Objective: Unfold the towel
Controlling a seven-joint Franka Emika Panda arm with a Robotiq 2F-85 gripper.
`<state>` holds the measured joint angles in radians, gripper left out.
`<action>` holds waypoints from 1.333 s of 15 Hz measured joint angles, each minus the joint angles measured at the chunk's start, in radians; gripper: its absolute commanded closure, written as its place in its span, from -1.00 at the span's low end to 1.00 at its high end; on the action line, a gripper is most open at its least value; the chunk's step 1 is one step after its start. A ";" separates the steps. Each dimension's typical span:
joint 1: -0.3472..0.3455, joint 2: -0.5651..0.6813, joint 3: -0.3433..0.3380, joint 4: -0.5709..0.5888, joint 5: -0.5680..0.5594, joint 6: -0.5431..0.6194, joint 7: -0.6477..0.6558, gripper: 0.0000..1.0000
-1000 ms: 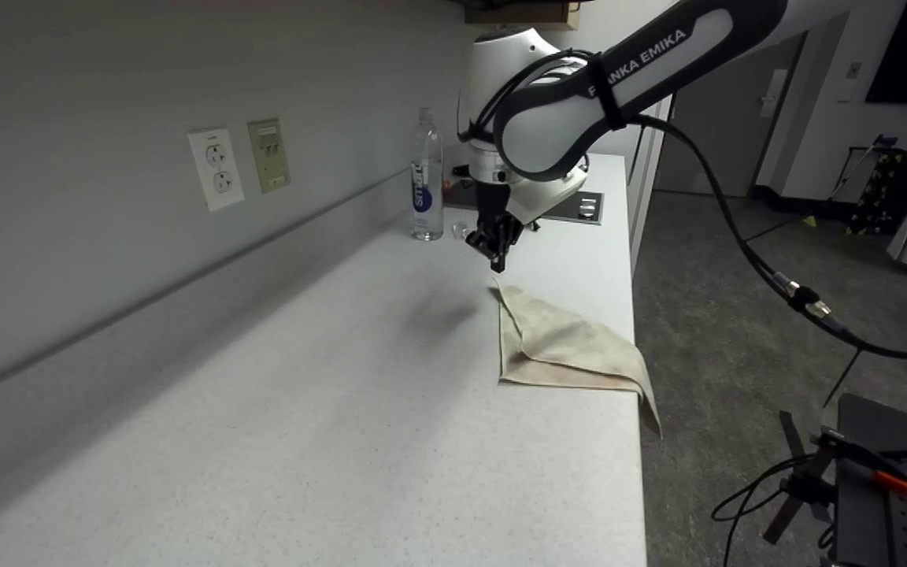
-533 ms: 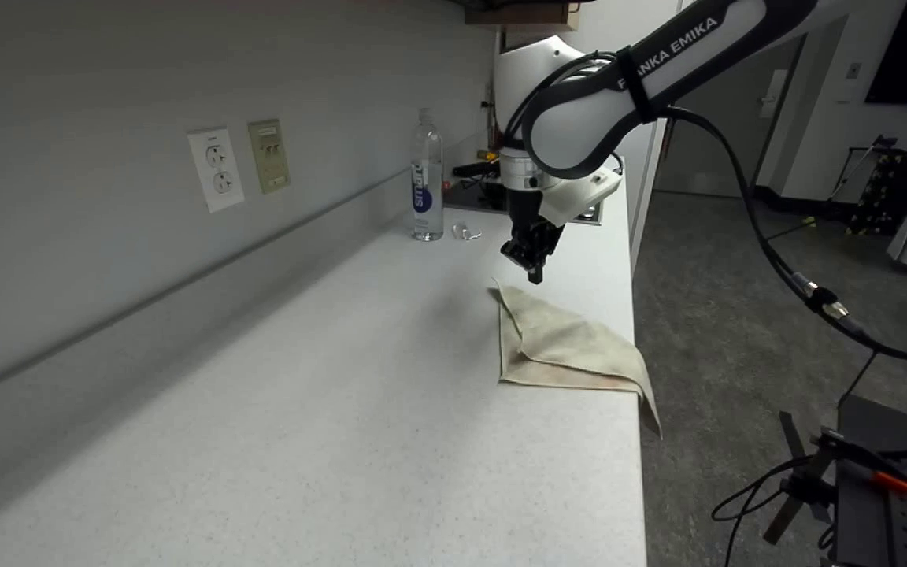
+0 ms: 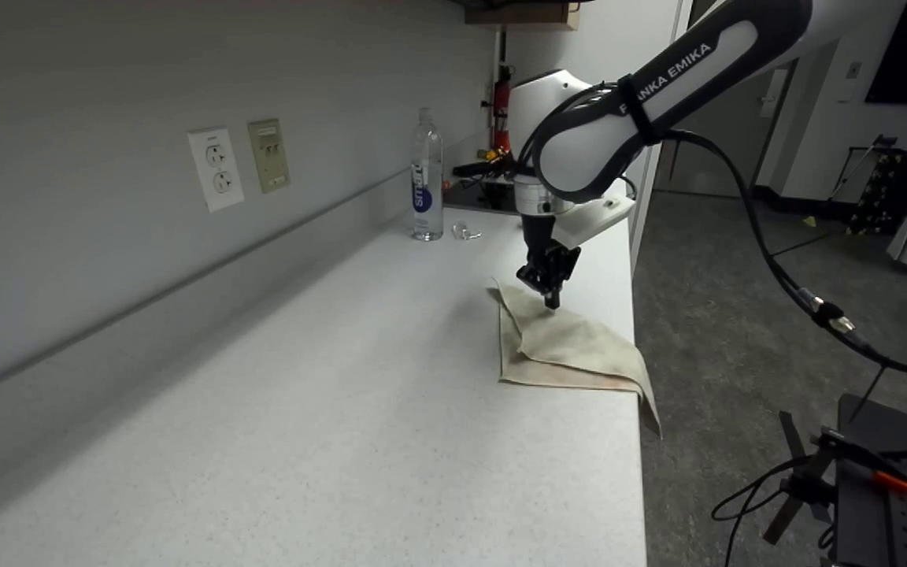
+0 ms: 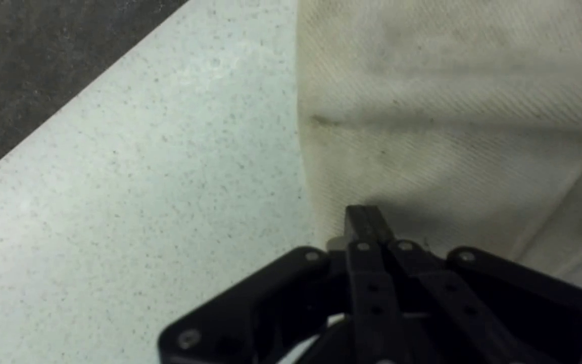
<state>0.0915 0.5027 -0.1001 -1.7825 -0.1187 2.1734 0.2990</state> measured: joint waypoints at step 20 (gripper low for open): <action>-0.033 0.211 0.009 0.287 0.089 0.087 0.000 1.00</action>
<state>0.0585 0.7138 -0.0909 -1.4953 -0.0302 2.2602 0.2991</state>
